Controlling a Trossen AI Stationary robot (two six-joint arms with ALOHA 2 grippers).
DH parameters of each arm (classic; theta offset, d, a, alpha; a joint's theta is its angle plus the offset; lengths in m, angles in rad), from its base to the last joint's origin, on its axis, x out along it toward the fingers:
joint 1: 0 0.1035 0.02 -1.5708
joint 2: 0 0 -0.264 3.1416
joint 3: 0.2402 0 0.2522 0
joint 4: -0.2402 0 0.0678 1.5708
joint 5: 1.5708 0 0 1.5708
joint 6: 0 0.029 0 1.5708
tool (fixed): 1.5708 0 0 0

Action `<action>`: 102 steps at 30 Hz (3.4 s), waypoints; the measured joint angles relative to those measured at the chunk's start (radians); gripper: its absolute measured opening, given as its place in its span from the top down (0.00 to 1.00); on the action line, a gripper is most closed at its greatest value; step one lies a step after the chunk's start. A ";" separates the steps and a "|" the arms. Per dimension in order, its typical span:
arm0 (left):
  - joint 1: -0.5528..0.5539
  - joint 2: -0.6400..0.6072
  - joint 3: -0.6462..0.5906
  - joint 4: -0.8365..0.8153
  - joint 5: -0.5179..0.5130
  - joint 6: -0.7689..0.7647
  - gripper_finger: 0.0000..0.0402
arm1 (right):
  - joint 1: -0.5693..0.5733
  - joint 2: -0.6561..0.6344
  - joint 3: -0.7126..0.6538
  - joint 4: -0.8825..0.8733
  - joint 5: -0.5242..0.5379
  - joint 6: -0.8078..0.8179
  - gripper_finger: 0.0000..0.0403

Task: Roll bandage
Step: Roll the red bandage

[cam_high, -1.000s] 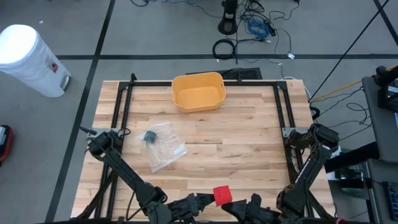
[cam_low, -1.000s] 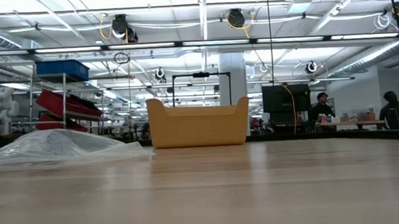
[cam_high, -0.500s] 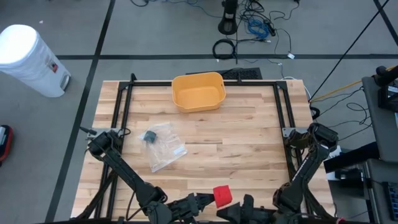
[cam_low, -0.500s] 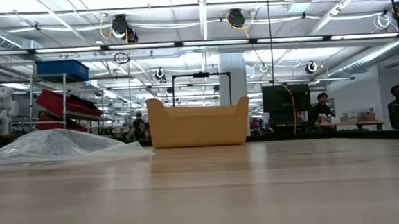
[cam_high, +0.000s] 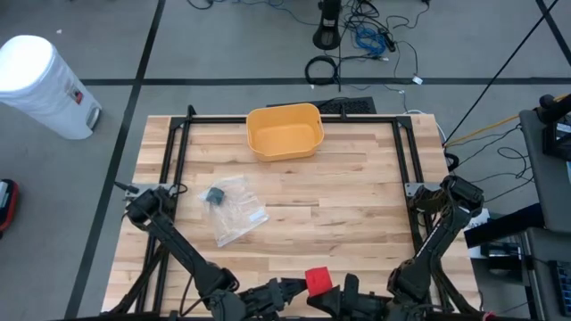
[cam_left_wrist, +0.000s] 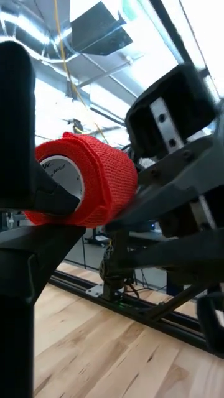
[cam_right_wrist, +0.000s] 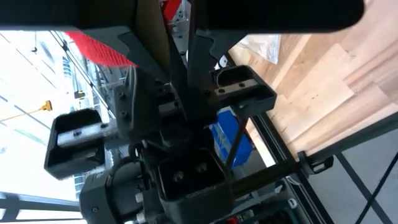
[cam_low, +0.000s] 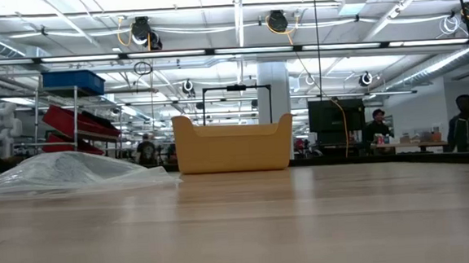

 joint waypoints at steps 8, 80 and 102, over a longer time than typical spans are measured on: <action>-0.012 0.000 0.000 0.027 0.016 0.015 0.93 | -0.001 0.000 0.000 -0.013 -0.005 0.000 0.89; -0.024 0.000 0.000 0.012 0.244 -0.127 0.93 | 0.141 -0.266 0.000 -0.580 0.260 0.702 0.76; -0.018 0.000 0.000 0.014 0.278 -0.282 0.93 | 0.144 -0.135 0.000 -0.179 0.110 -0.004 0.67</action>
